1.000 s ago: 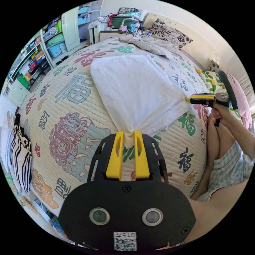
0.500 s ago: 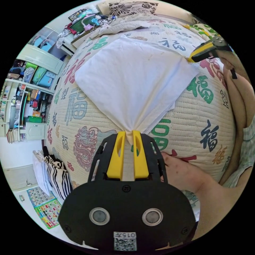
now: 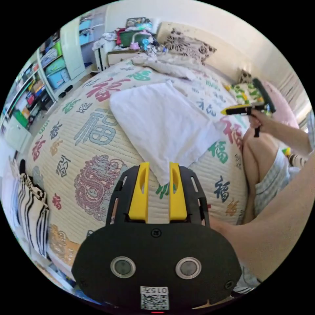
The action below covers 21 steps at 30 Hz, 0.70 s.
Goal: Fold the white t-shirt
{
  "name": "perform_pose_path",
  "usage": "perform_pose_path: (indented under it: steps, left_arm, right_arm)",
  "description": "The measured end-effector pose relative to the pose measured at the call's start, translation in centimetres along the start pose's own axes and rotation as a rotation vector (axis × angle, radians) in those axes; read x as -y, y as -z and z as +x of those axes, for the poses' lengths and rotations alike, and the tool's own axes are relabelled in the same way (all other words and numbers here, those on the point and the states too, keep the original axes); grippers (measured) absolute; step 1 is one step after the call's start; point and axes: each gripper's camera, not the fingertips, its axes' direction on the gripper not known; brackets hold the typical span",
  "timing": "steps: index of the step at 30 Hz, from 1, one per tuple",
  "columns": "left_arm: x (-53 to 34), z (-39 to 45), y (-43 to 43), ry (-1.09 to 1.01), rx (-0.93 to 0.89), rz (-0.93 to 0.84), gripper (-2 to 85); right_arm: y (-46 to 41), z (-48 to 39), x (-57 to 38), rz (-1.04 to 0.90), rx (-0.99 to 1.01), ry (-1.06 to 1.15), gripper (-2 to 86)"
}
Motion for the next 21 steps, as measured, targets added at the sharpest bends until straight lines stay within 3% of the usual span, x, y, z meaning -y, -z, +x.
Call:
perform_pose_path:
  steps: [3,9,16,21]
  left_arm:
    - [0.0,-8.1,3.0,0.18,-0.176,0.229,8.6]
    - [4.7,-20.1,0.5,0.311,-0.334,0.377,10.6]
    - [11.6,-27.3,-6.0,0.342,-0.513,0.199,11.9]
    - [13.8,-30.8,-9.3,0.345,-0.703,0.115,10.5]
  right_arm:
    - [1.3,3.3,3.5,0.099,0.079,0.015,8.7]
    - [-2.0,9.0,12.8,0.107,0.37,0.044,13.3]
    - [-6.5,13.9,19.8,0.042,0.566,-0.021,12.8]
    - [-10.3,15.5,23.3,-0.113,0.673,0.018,10.7]
